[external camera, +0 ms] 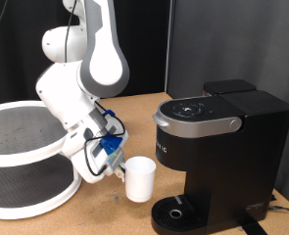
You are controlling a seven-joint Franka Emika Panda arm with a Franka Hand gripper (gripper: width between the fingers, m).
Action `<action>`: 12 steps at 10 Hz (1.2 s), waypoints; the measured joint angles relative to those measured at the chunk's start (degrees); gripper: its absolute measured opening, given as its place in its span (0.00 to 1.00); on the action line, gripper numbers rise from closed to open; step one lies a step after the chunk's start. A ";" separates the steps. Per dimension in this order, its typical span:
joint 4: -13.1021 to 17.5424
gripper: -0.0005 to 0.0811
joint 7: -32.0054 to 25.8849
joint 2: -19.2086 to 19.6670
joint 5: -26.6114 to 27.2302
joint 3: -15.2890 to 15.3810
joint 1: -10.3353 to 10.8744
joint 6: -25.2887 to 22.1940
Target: Make a cup of coffee with the keurig machine
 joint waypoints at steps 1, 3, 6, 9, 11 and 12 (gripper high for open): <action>1.00 0.09 -0.81 1.31 1.70 0.68 0.03 -0.22; 2.76 0.09 -2.36 3.25 4.67 2.00 0.05 -1.10; 4.90 0.09 -3.50 5.17 8.16 4.22 0.13 -1.41; 7.31 0.09 -5.06 7.63 11.89 6.26 0.31 -0.91; 8.84 0.09 -5.17 9.58 12.77 7.40 0.37 -0.63; 9.45 0.09 -5.28 10.50 13.31 7.97 0.40 -0.42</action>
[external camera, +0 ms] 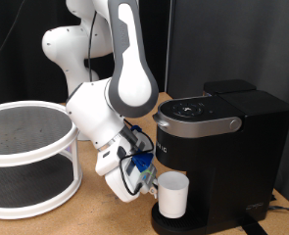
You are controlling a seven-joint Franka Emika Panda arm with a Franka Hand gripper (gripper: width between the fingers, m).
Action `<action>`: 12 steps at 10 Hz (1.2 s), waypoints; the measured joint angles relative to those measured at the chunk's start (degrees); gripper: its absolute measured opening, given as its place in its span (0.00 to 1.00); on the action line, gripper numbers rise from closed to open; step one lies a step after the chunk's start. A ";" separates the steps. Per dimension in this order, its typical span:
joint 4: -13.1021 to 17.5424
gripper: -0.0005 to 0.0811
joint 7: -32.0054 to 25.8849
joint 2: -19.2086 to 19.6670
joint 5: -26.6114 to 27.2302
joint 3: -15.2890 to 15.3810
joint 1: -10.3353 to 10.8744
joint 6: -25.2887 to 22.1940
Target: Make a cup of coffee with the keurig machine
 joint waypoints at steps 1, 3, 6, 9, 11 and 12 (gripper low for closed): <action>0.57 0.09 -0.30 0.92 0.73 0.43 0.12 0.14; 1.21 0.09 -1.18 1.71 2.23 0.77 0.13 0.19; 1.00 0.09 -1.19 1.61 1.61 0.70 0.05 -0.56; -0.72 0.58 -0.60 1.28 -3.34 -0.30 -1.09 -3.14; -3.02 0.76 0.95 -0.41 -7.36 -1.83 -2.37 -4.33; -4.12 0.93 1.56 -1.49 -8.92 -2.57 -3.00 -5.13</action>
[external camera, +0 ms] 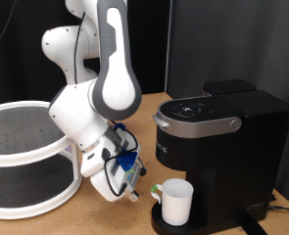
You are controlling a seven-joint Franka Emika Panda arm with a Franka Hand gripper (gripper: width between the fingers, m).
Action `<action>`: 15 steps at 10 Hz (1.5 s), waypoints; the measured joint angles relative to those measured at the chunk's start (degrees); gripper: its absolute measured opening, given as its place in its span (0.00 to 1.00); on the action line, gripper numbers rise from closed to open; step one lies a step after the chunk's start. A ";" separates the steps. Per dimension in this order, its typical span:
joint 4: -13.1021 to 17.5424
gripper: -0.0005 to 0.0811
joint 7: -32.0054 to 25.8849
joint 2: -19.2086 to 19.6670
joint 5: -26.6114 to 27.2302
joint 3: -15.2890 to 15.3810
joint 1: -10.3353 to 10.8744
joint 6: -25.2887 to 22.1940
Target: Make a cup of coffee with the keurig machine
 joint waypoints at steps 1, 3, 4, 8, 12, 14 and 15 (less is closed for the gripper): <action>-1.01 0.93 0.55 -1.13 -1.61 -0.83 -0.71 -1.29; -2.73 0.99 1.20 -3.82 -4.36 -2.79 -2.60 -5.47; -3.46 0.99 1.25 -5.22 -5.53 -3.65 -3.51 -7.22; -5.33 0.99 2.32 -8.70 -8.43 -5.04 -4.80 -9.01; -4.41 0.99 2.03 -11.83 -7.99 -5.36 -5.10 -12.99; -4.43 0.99 3.22 -15.69 -8.94 -5.72 -5.25 -15.09; -4.44 0.99 5.18 -17.66 -10.17 -5.82 -5.36 -15.99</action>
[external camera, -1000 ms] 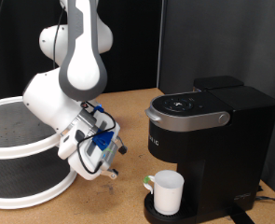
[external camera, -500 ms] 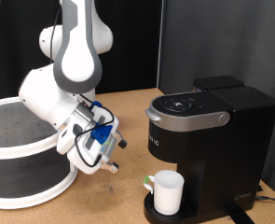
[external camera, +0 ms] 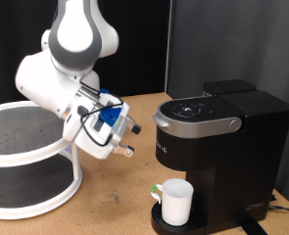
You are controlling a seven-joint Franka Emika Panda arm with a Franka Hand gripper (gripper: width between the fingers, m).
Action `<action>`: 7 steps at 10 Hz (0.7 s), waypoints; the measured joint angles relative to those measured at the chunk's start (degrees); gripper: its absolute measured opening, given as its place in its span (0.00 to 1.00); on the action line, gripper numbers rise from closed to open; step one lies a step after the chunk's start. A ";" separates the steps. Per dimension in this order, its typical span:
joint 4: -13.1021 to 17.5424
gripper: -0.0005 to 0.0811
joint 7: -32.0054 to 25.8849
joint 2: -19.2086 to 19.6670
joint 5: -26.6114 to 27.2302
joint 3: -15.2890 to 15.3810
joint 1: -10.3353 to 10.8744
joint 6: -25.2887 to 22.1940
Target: Make a cup of coffee with the keurig machine
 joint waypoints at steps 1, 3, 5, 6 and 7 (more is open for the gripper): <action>0.00 0.99 2.45 -1.96 -1.55 -0.04 -0.16 -0.80; 0.07 0.99 7.05 -5.83 -3.99 -0.08 -0.54 -2.59; 0.30 0.99 10.77 -9.52 -6.12 -0.10 -0.69 -3.88; 0.54 0.99 12.56 -11.25 -6.69 -0.12 -0.88 -4.92; 0.83 0.99 14.38 -12.88 -7.17 -0.15 -1.08 -5.86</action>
